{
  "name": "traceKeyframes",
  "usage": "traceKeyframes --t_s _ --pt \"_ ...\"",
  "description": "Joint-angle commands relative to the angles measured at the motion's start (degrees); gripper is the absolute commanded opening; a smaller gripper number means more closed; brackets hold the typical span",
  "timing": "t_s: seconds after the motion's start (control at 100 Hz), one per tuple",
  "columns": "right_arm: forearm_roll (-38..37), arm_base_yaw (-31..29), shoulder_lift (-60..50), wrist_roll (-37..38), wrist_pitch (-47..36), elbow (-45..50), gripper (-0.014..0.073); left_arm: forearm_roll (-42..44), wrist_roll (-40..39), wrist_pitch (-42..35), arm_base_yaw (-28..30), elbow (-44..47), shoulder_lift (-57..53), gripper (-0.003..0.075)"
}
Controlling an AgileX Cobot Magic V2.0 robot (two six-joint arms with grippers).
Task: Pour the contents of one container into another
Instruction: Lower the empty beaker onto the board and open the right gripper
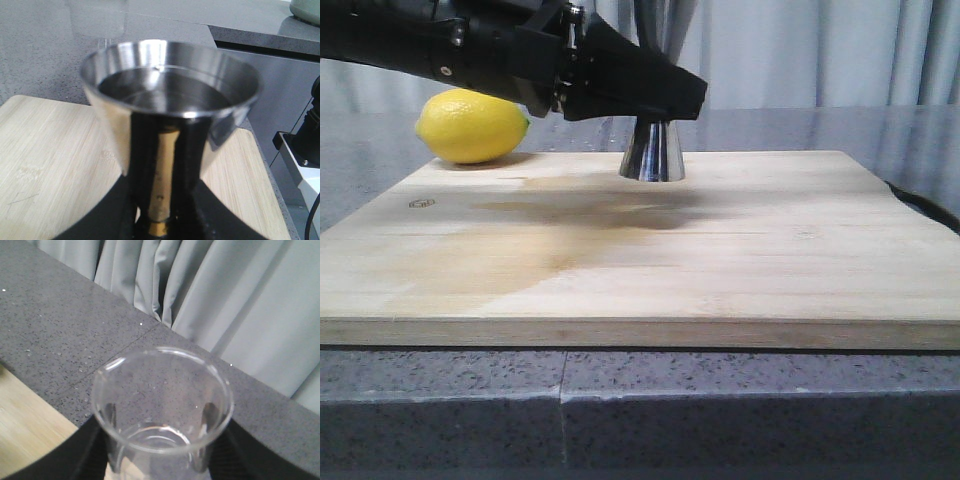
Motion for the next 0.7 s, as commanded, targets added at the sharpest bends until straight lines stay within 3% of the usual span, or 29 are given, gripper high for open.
traceKeyframes --t_s 0.0,0.26,0.69 --pt "-0.05 -2.73 0.55 2.14 -6.85 -0.33 0.0209 -4.49 -0.35 6.02 -0.41 -1.67 -3.14 -0.0019" --pt "-0.05 -7.73 4.0 2.3 -23.62 6.47 0.0209 -4.49 -0.35 6.02 -0.41 -1.67 -3.14 -0.0019" --pt "0.2 -10.03 10.28 2.56 -32.71 11.49 0.0209 -4.49 -0.35 6.02 -0.41 -1.67 -3.14 -0.0019"
